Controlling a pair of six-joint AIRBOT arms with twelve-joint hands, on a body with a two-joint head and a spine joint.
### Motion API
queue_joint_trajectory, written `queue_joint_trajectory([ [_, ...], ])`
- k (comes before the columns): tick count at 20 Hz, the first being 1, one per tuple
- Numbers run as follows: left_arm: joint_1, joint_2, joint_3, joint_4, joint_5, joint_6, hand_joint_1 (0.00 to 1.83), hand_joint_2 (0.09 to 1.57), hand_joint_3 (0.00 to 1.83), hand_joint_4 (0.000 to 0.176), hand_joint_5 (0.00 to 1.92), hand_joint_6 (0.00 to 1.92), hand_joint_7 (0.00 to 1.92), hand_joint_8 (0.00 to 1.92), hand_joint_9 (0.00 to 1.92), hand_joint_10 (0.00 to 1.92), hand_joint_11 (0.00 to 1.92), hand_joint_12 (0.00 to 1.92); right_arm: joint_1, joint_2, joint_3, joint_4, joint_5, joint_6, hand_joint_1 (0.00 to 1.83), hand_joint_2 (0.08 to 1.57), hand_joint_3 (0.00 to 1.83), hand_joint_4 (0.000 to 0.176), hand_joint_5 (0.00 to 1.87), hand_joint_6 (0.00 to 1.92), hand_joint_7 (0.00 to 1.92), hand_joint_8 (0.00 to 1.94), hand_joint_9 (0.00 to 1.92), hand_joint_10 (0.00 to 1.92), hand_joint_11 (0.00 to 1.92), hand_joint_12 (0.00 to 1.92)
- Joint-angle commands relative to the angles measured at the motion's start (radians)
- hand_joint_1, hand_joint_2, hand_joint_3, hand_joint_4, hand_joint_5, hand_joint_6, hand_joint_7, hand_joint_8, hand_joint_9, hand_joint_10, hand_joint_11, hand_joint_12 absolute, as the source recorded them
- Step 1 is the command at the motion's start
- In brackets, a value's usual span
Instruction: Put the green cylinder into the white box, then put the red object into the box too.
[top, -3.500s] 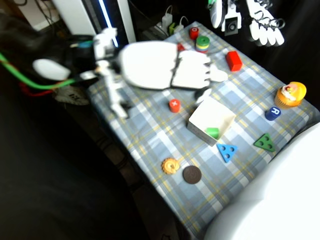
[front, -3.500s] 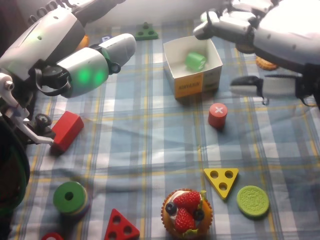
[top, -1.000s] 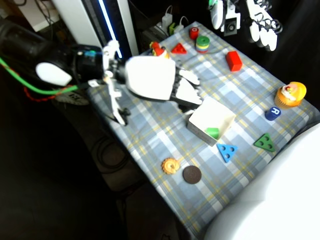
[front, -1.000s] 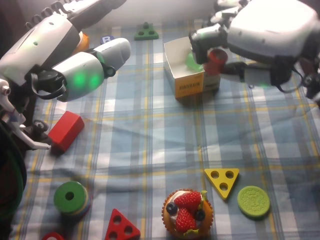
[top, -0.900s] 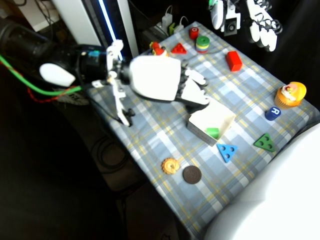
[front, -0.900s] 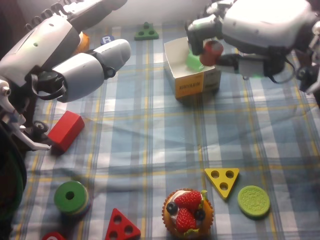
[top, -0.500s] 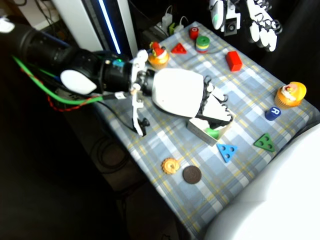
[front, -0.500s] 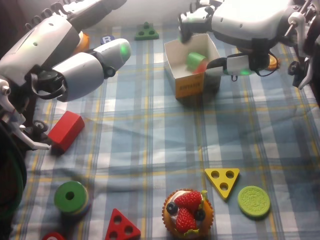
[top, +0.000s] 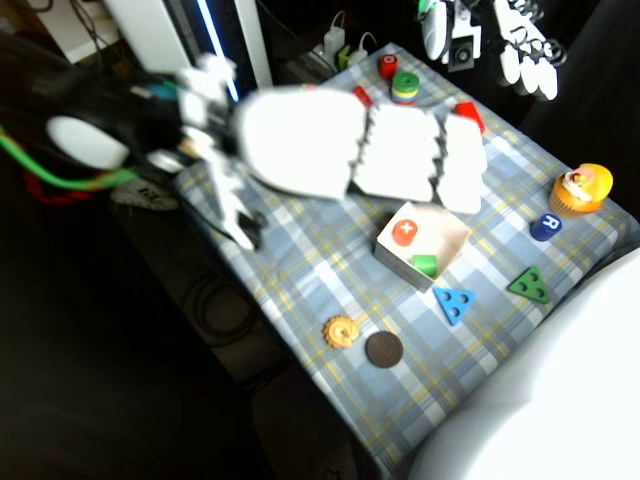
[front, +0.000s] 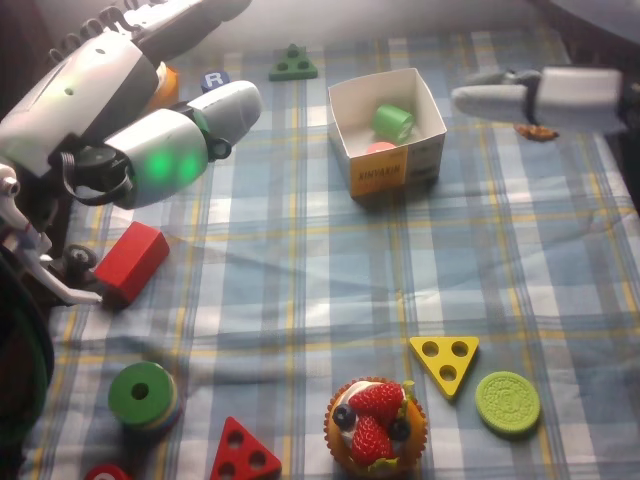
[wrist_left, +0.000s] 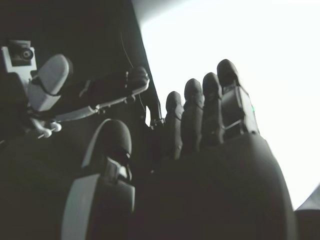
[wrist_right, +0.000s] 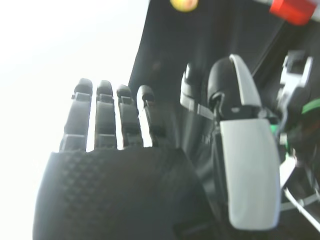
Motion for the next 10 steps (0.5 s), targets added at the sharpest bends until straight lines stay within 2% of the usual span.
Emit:
queue_joint_trajectory([
  [1, -0.005, 0.008, 0.001, 0.041, -0.128, -0.021, 0.36, 1.4, 0.0, 0.027, 0.25, 0.0, 0.2, 0.0, 0.03, 0.23, 0.0, 0.53, -0.007, 0.01, -0.013, 0.027, 0.177, 0.002, 0.54, 1.23, 0.0, 0.084, 0.0, 0.0, 0.0, 0.0, 0.0, 0.0, 0.0, 0.65],
  [2, 0.0, 0.01, 0.005, 0.049, -0.136, -0.061, 0.35, 1.4, 0.0, 0.04, 0.23, 0.0, 0.19, 0.0, 0.03, 0.23, 0.0, 0.55, -0.044, 0.031, -0.03, 0.049, 0.226, 0.002, 0.53, 1.23, 0.0, 0.051, 0.0, 0.0, 0.0, 0.0, 0.0, 0.0, 0.0, 0.48],
  [3, 0.009, 0.014, 0.016, 0.06, -0.149, -0.128, 0.32, 1.4, 0.0, 0.045, 0.21, 0.0, 0.18, 0.0, 0.02, 0.22, 0.0, 0.45, -0.088, 0.055, -0.05, 0.079, 0.288, 0.002, 0.5, 1.24, 0.0, 0.04, 0.0, 0.0, 0.0, 0.0, 0.0, 0.0, 0.0, 0.23],
  [4, 0.017, 0.017, 0.025, 0.066, -0.158, -0.186, 0.34, 1.4, 0.0, 0.043, 0.22, 0.01, 0.19, 0.01, 0.03, 0.21, 0.0, 0.43, -0.118, 0.069, -0.061, 0.099, 0.324, 0.002, 0.53, 1.26, 0.01, 0.034, 0.0, 0.0, 0.0, 0.0, 0.0, 0.0, 0.0, 0.05],
  [5, 0.026, 0.02, 0.037, 0.074, -0.166, -0.243, 0.31, 1.4, 0.0, 0.059, 0.21, 0.0, 0.17, 0.0, 0.01, 0.18, 0.0, 0.3, -0.155, 0.085, -0.075, 0.124, 0.371, 0.002, 0.58, 1.27, 0.01, 0.044, 0.0, 0.0, 0.0, 0.0, 0.0, 0.0, 0.0, 0.01],
  [6, 0.033, 0.021, 0.048, 0.085, -0.177, -0.307, 0.32, 1.4, 0.0, 0.05, 0.22, 0.0, 0.17, 0.0, 0.02, 0.16, 0.0, 0.23, -0.193, 0.101, -0.091, 0.146, 0.42, 0.002, 0.56, 1.26, 0.0, 0.041, 0.0, 0.0, 0.0, 0.0, 0.0, 0.0, 0.01, 0.01],
  [7, 0.046, 0.022, 0.063, 0.103, -0.2, -0.388, 0.3, 1.39, 0.0, 0.075, 0.18, 0.0, 0.14, 0.01, 0.02, 0.08, 0.0, 0.01, -0.24, 0.119, -0.109, 0.178, 0.493, 0.002, 0.64, 1.26, 0.0, 0.066, 0.0, 0.0, 0.0, 0.0, 0.0, 0.0, 0.0, 0.0],
  [8, 0.054, 0.024, 0.067, 0.108, -0.214, -0.425, 0.3, 1.39, 0.0, 0.075, 0.18, 0.0, 0.14, 0.01, 0.02, 0.08, 0.0, 0.01, -0.264, 0.124, -0.116, 0.196, 0.527, 0.002, 0.64, 1.26, 0.0, 0.066, 0.0, 0.0, 0.0, 0.0, 0.0, 0.0, 0.0, 0.0],
  [9, 0.069, 0.027, 0.07, 0.116, -0.24, -0.47, 0.28, 1.39, 0.0, 0.06, 0.13, 0.01, 0.16, 0.01, 0.08, 0.04, 0.0, 0.12, -0.309, 0.128, -0.124, 0.228, 0.586, 0.002, 0.65, 1.25, 0.0, 0.044, 0.0, 0.0, 0.0, 0.0, 0.0, 0.0, 0.0, 0.0],
  [10, 0.079, 0.03, 0.07, 0.122, -0.26, -0.496, 0.27, 1.38, 0.0, 0.088, 0.1, 0.0, 0.13, 0.0, 0.08, 0.02, 0.0, 0.19, -0.337, 0.132, -0.131, 0.25, 0.627, 0.002, 0.64, 1.25, 0.0, 0.046, 0.0, 0.0, 0.0, 0.0, 0.0, 0.0, 0.0, 0.0],
])
